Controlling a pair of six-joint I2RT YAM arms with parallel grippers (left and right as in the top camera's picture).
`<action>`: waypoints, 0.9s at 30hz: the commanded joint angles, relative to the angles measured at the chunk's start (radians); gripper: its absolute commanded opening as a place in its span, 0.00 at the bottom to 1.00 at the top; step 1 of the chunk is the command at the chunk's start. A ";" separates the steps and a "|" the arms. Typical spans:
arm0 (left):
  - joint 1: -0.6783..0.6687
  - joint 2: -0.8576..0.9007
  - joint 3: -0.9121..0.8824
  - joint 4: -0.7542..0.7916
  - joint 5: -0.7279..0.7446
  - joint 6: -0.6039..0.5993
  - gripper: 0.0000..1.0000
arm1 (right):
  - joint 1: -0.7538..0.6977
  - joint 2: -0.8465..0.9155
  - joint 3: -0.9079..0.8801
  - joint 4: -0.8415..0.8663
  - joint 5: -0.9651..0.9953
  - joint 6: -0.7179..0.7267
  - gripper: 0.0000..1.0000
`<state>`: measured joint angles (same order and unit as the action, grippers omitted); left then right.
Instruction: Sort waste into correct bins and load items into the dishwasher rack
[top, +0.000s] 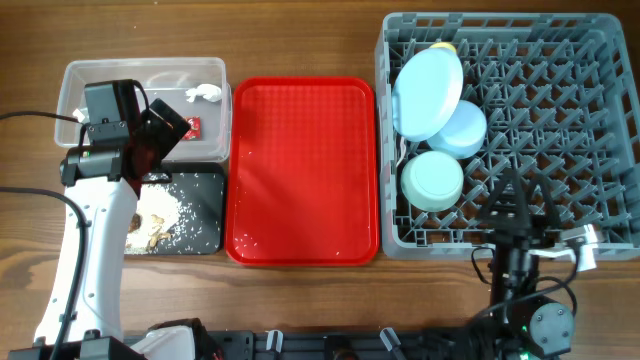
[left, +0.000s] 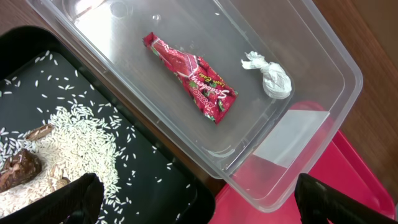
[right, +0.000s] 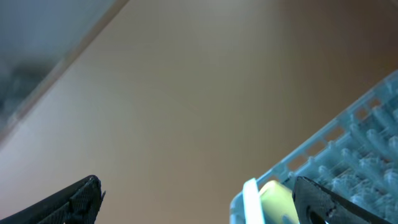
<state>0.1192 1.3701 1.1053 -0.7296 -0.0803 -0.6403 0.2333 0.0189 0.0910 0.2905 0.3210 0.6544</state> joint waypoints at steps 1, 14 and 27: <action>0.003 -0.016 0.008 0.002 -0.003 0.016 1.00 | 0.005 -0.016 -0.044 0.047 -0.184 -0.373 1.00; 0.003 -0.016 0.008 0.002 -0.003 0.016 1.00 | -0.068 -0.016 -0.086 -0.290 -0.381 -0.700 1.00; 0.003 -0.016 0.008 0.002 -0.003 0.016 1.00 | -0.099 -0.016 -0.086 -0.288 -0.381 -0.700 1.00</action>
<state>0.1192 1.3701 1.1053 -0.7296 -0.0803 -0.6407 0.1383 0.0147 0.0059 -0.0029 -0.0448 -0.0296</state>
